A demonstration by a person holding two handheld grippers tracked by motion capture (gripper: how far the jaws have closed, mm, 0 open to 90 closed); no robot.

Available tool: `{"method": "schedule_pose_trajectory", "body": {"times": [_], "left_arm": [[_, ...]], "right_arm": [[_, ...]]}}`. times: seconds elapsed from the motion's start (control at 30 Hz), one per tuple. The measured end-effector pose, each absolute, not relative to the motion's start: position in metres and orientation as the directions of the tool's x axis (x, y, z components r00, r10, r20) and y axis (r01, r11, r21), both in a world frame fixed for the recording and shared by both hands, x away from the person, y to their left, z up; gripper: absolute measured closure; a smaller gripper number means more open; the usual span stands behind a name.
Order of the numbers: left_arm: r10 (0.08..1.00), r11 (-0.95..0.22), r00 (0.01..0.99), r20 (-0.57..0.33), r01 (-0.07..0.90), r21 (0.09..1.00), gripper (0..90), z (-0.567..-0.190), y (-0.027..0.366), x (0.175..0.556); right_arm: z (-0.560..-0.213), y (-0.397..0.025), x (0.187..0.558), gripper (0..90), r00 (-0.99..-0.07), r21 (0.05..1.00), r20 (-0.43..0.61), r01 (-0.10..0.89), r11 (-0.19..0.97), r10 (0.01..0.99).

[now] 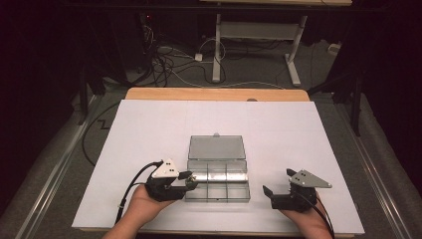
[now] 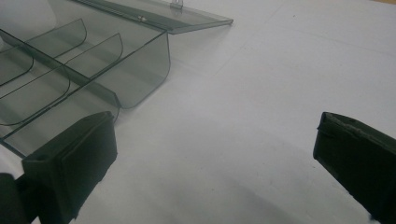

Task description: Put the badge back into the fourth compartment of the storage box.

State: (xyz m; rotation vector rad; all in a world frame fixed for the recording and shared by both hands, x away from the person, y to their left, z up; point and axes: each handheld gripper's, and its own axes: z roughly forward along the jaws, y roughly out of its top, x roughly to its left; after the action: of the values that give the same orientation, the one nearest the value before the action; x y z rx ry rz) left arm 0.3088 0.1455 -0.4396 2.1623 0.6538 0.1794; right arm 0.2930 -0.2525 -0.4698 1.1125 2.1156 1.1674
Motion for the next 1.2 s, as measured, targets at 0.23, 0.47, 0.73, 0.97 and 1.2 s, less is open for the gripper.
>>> {"method": "schedule_pose_trajectory", "body": {"times": [0.23,0.47,0.73,0.97,1.2], "left_arm": [[0.5,-0.512,0.861,-0.097,0.384,0.769,55.2,-0.44,0.138,0.31],[0.487,-0.525,0.868,-0.093,0.376,0.763,55.2,-0.442,0.13,0.31],[0.482,-0.553,0.873,-0.077,0.371,0.746,55.2,-0.446,0.127,0.31],[0.477,-0.571,0.876,-0.072,0.371,0.733,55.3,-0.45,0.123,0.309],[0.475,-0.581,0.877,-0.071,0.373,0.723,55.2,-0.453,0.122,0.31]], "right_arm": [[-0.47,-0.253,0.293,0.1,-0.554,0.85,-0.018,0.429,0.304,0.832],[-0.47,-0.253,0.293,0.1,-0.556,0.85,-0.019,0.429,0.306,0.831],[-0.47,-0.253,0.293,0.1,-0.557,0.85,-0.019,0.429,0.307,0.83],[-0.47,-0.252,0.293,0.1,-0.56,0.849,-0.019,0.429,0.309,0.829],[-0.47,-0.252,0.294,0.1,-0.564,0.848,-0.022,0.427,0.315,0.825]]}}
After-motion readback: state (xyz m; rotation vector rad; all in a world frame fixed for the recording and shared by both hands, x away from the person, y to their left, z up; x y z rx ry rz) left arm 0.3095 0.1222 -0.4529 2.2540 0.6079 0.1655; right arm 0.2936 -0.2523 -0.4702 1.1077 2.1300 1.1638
